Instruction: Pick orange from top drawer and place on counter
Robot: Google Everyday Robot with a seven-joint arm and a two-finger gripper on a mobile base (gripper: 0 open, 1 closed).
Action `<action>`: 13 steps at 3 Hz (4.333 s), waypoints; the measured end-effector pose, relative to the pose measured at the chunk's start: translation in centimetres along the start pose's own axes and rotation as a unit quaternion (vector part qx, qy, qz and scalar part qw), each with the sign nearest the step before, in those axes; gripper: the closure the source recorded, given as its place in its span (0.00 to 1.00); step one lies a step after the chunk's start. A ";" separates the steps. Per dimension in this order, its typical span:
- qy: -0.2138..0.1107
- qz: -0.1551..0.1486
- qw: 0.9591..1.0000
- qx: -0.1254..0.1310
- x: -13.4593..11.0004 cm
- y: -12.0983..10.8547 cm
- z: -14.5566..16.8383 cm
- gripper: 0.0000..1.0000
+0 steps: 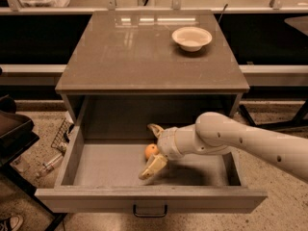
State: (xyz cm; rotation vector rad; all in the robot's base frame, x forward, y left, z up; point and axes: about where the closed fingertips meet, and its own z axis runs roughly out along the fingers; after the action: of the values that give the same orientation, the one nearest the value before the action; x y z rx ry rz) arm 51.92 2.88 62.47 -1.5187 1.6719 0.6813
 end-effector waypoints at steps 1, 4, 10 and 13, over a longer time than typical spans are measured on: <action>0.008 0.006 1.000 -0.010 1.0 -0.3 1.9 0.17; 0.006 0.005 1.000 -0.016 0.7 0.0 2.4 0.95; -0.052 -0.141 0.989 -0.008 -30.9 -12.9 -8.5 1.00; -0.090 -0.117 0.989 -0.017 -29.2 -17.9 3.0 1.00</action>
Offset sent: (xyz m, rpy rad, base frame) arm 0.0057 0.0083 -0.0163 -0.0110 0.0213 0.0071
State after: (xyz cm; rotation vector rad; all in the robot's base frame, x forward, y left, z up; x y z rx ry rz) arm 70.07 19.48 86.51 -1.5957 1.3288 0.6993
